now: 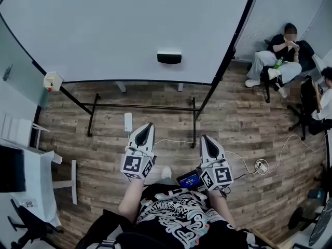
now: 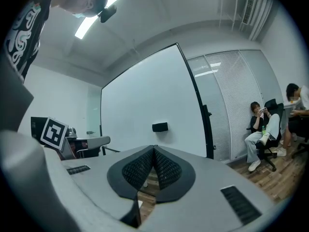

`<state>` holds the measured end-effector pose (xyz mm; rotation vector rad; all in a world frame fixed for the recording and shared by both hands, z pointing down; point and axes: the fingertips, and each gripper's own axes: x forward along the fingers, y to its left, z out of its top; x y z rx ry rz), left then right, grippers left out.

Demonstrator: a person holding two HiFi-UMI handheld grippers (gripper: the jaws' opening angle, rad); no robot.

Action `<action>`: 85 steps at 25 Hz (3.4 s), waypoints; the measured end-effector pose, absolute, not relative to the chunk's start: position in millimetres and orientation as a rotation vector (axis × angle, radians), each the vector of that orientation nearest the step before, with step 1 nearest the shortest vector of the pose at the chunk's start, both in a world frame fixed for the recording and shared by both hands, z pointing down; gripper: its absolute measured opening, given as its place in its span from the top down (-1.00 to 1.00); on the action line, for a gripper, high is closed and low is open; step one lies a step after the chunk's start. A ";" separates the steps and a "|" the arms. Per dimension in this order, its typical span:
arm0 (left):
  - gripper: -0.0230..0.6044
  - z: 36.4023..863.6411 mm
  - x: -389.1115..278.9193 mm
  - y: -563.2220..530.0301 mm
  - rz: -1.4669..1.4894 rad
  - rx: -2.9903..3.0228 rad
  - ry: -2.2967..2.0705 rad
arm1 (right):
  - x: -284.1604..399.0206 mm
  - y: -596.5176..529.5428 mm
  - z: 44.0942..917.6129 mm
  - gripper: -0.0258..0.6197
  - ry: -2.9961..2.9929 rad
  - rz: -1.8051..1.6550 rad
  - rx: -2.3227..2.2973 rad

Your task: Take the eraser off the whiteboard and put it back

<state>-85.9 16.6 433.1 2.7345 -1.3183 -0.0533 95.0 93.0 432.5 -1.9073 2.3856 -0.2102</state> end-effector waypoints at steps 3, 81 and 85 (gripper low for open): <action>0.85 437.9 -85.2 -8.5 -0.047 2.732 -1.306 | 93.5 68.6 433.4 0.84 2.383 -0.210 -1.920; 0.79 435.7 -32.2 -217.5 0.009 2.765 -1.485 | 138.3 -158.5 438.7 0.84 2.465 -0.237 -1.798; 0.74 435.7 -29.3 -224.0 0.025 2.777 -1.491 | 139.2 -166.7 442.0 0.84 2.469 -0.273 -1.784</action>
